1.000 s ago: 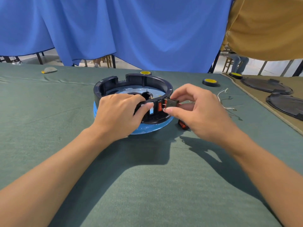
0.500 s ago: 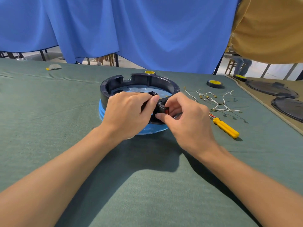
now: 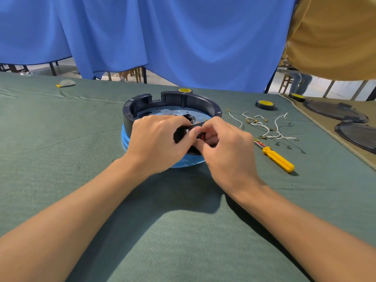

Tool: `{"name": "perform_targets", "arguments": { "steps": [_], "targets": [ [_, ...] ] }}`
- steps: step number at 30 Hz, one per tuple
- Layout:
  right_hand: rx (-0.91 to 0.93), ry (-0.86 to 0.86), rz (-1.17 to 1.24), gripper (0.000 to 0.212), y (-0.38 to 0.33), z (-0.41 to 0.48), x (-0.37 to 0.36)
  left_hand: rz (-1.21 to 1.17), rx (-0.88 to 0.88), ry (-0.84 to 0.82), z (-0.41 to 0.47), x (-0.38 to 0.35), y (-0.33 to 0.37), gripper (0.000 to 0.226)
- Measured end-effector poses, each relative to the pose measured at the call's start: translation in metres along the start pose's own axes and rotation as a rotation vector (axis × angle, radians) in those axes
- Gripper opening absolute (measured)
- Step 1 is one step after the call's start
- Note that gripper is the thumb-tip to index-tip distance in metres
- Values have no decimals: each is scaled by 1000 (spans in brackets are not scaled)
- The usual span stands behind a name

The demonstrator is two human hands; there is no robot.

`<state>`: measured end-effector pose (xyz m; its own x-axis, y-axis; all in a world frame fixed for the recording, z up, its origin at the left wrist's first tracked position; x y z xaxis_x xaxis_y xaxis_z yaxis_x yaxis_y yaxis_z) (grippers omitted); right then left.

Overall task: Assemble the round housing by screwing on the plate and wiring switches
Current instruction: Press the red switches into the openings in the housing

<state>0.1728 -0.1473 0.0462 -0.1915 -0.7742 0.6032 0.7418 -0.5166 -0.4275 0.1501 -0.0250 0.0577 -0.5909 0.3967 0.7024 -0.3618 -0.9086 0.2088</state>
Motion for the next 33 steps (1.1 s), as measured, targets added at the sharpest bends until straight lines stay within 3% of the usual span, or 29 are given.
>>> {"name": "perform_targets", "arguments": {
  "steps": [8, 13, 20, 27, 33],
  "targets": [
    [0, -97, 92, 8, 6, 4, 1, 21, 29, 21, 0, 1, -1, 36],
    [4, -41, -32, 15, 4, 5, 14, 9, 54, 15, 0, -1, -4, 36],
    [-101, -102, 132, 14, 24, 11, 6, -28, 137, -27, 3, -4, -9, 39],
    [-116, -98, 220, 12, 27, 13, 6, -74, 263, -80, 7, -9, -21, 26],
    [-76, -176, 65, 25, 24, 18, 1, -32, 162, -68, 6, -6, -16, 29]
  ]
}}
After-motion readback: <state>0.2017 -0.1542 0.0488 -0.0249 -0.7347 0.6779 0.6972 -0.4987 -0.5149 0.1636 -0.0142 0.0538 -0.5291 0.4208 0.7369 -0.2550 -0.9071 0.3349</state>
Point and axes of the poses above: each hand's wrist, its own z-axis towards the middle knuckle, its own x-axis out of the back of the hand, y = z × x, the point moved 9 cm from there along z, towards the middle knuckle, and after that the axes turned 10 degrees about -y, right-handed, at the moved point
